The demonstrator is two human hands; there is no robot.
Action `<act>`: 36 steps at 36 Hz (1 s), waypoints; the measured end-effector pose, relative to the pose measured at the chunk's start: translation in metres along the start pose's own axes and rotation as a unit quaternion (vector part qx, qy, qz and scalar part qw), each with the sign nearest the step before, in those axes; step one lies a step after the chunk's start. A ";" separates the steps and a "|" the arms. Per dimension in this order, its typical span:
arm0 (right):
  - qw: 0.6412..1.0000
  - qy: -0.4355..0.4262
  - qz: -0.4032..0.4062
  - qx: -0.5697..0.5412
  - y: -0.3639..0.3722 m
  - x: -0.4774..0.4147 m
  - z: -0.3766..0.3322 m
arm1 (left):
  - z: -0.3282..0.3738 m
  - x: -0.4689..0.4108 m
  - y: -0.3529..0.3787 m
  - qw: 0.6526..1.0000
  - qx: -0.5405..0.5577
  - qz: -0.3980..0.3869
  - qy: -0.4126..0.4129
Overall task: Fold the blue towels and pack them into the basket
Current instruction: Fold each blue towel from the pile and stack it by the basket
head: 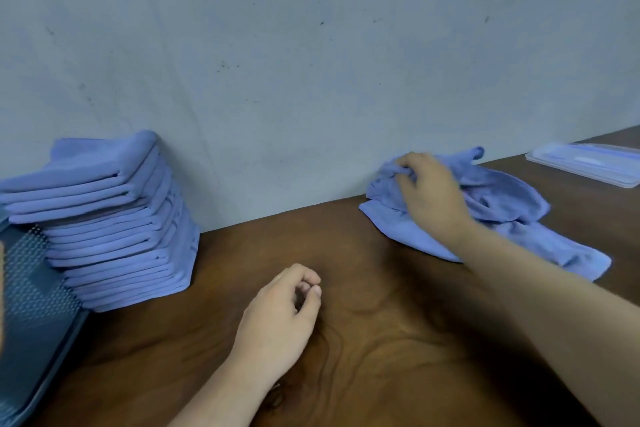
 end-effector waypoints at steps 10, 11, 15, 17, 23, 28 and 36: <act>0.969 -0.094 -0.183 -0.139 0.047 0.115 -0.104 | -0.003 0.002 -0.014 0.992 0.112 0.051 0.008; 0.974 -0.102 -0.163 -0.123 0.042 0.114 -0.101 | -0.002 0.001 -0.013 0.993 0.104 0.046 0.014; 0.986 -0.113 -0.106 0.059 0.031 0.109 -0.067 | 0.008 0.006 -0.004 0.997 0.062 0.014 0.054; 0.978 -0.072 -0.159 0.112 0.040 0.112 -0.048 | 0.012 0.009 -0.004 0.996 0.046 0.015 0.069; 0.945 -0.081 -0.310 0.070 0.071 0.129 -0.056 | 0.010 0.008 -0.017 0.990 0.117 0.062 0.058; 0.928 -0.150 -0.341 -0.015 0.073 0.138 -0.085 | -0.001 -0.001 -0.040 0.971 0.214 0.102 0.039; 0.859 -0.224 -0.370 -0.275 0.064 0.158 -0.146 | -0.035 -0.030 -0.047 0.980 0.191 0.048 -0.025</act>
Point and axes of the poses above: each hand's wrist, its own x-axis away from the middle knuckle, its own y-axis out of the palm, z = x × y, the point moved 9 cm from there along -x, towards the middle knuckle, and after that the axes turned 11 degrees about -y, right-handed, at the moved point
